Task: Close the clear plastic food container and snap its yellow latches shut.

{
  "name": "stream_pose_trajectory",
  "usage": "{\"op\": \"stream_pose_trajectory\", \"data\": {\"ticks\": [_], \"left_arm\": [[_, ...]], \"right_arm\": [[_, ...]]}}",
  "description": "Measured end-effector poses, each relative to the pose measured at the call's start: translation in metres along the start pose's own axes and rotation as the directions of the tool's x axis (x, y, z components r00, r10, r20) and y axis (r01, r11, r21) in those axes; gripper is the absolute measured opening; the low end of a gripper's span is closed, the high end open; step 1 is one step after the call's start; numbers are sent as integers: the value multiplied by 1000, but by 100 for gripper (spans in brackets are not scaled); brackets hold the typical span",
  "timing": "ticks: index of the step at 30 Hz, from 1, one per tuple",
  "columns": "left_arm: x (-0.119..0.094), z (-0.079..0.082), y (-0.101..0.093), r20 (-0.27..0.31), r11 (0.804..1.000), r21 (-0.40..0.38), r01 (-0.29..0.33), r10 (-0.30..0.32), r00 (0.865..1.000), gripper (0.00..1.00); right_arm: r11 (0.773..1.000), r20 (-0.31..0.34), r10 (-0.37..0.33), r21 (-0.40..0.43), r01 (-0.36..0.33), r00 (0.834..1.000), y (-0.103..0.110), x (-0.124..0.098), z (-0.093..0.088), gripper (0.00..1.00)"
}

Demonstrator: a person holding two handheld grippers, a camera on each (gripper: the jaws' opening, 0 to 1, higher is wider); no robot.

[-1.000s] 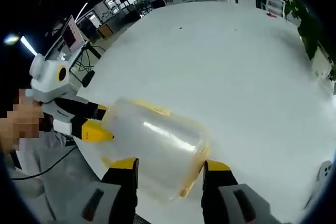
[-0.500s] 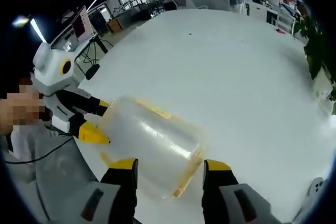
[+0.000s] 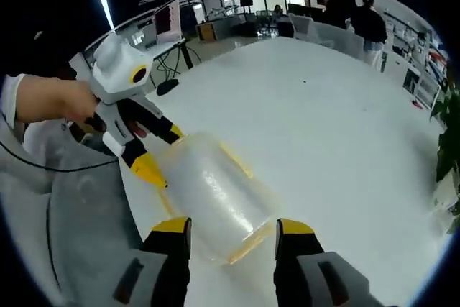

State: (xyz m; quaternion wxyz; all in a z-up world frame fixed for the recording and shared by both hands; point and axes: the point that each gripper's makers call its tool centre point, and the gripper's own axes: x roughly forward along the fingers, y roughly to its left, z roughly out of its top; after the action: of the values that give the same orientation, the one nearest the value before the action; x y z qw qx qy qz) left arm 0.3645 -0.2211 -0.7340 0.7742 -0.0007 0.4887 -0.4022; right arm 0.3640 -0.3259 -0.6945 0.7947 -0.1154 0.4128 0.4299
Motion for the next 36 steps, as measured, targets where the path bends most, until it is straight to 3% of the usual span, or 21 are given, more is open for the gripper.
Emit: {"op": "stream_pose_trajectory", "data": {"ticks": [7, 9, 12, 14, 18, 22, 25, 30, 36], "left_arm": [[0, -11, 6, -34, 1000, -9, -6, 6, 999, 53], [2, -18, 8, -64, 999, -50, -3, 0, 998, 54], [1, -16, 12, -57, 1000, -5, -23, 22, 998, 65], [1, -15, 5, -47, 996, -83, 15, -19, 999, 67], [-7, -9, 16, -33, 999, 0, -44, 44, 998, 64], [-18, -5, 11, -4, 1000, -12, -26, 26, 1000, 63], [-23, 0, 13, 17, 999, 34, -42, 41, 999, 62], [-29, 7, 4, 47, 998, 65, -18, 15, 999, 60], [-30, 16, -17, 78, 983, 185, 18, -33, 996, 57]], "right_arm": [[998, 0, 26, -61, -26, 1000, 7, 0, 7, 35], [997, -2, 32, -66, -32, 1000, 9, 0, 8, 34], [996, 6, 43, -82, -43, 999, 13, 1, 11, 34], [995, 10, 50, -88, -49, 999, 14, 1, 12, 34], [994, 11, 53, -98, -52, 999, 15, 1, 14, 34], [990, 11, 64, -128, -62, 998, 17, 2, 17, 31], [985, 17, 79, -152, -76, 997, 21, 4, 20, 31], [975, 17, 109, -194, -104, 994, 29, 8, 28, 31], [953, -6, 139, -271, -136, 990, 37, 14, 31, 29]]}}
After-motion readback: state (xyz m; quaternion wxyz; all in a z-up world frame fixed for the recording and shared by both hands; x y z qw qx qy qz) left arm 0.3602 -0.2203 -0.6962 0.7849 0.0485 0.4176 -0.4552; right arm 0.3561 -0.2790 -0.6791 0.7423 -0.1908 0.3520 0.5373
